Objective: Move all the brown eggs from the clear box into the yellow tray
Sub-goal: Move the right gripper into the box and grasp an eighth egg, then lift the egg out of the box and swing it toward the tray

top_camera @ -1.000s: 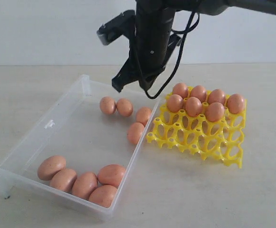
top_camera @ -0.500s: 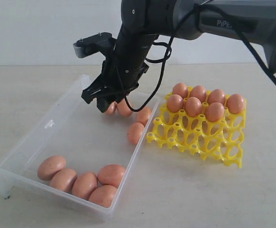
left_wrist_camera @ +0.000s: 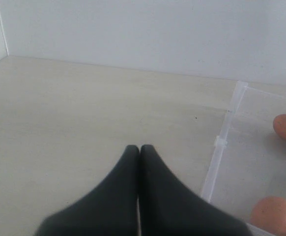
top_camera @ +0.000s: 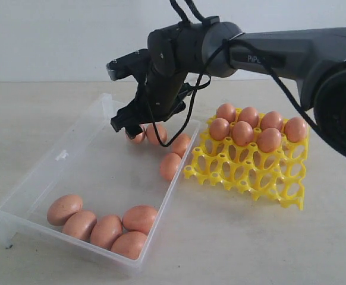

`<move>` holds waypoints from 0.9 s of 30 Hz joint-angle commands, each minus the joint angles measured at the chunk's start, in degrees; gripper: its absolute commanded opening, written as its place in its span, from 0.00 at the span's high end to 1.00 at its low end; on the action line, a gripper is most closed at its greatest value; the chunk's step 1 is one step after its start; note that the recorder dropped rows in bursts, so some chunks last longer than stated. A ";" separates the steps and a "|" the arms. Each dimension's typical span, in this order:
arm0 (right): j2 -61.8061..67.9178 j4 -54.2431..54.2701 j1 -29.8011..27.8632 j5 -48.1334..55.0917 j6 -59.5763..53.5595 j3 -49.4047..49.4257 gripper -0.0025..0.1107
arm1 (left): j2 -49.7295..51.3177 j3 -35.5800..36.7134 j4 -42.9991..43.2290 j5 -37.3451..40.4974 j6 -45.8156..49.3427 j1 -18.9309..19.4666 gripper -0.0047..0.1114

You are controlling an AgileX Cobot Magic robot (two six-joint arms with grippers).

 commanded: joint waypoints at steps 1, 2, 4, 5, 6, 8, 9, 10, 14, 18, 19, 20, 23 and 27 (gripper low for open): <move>1.04 -3.78 -0.03 -2.03 6.03 -0.31 0.30 | 0.17 -0.20 -0.21 0.24 0.38 -0.28 1.00; 1.18 -3.92 -0.03 -2.28 6.35 -0.31 0.30 | 0.17 -0.20 -0.21 0.24 0.38 -0.28 1.00; 1.45 -5.29 -0.03 -2.63 6.43 -0.31 0.30 | 0.17 -0.20 -0.21 0.24 0.38 -0.28 1.00; 1.56 -5.55 -0.03 -2.76 6.43 -0.31 0.30 | 0.17 -0.20 -0.21 0.24 0.38 -0.28 1.00; 1.85 -5.67 -0.03 -2.86 6.43 -0.31 0.30 | 0.17 -0.20 -0.21 0.35 0.38 -0.28 1.00; 2.41 -5.77 -0.17 -2.86 7.46 -0.31 0.30 | 0.17 -0.20 -0.21 0.71 0.70 -0.28 1.00; 2.52 -5.77 -0.45 -2.98 7.86 -0.31 0.30 | 0.17 -0.20 -0.21 0.71 0.86 -0.28 1.00; 2.94 -5.77 -0.63 -2.98 7.85 -0.31 0.30 | 0.17 -0.20 -0.21 0.71 0.86 -0.28 1.00; 3.48 -5.61 -1.34 -2.98 8.14 -0.31 0.31 | 0.17 -0.20 0.82 0.85 0.80 -0.28 0.94; 3.48 -5.61 -1.83 -3.78 8.97 -0.31 0.44 | 0.17 -0.20 0.82 0.85 0.80 -0.28 0.76; 3.48 -5.61 -1.95 -4.06 9.60 -0.31 0.49 | 0.17 -0.20 0.82 0.97 0.80 -0.28 0.71; 3.48 -5.61 -2.19 -4.48 10.23 -0.31 0.56 | 0.17 -0.20 0.82 1.29 0.80 -0.28 0.67; 3.48 -5.61 -2.32 -4.81 10.45 -0.31 0.74 | 0.17 -0.20 0.82 2.09 0.80 -0.28 0.57; 3.48 -5.33 -2.32 -4.17 10.45 -0.31 0.98 | 0.17 -0.20 1.83 2.09 0.80 -0.28 0.48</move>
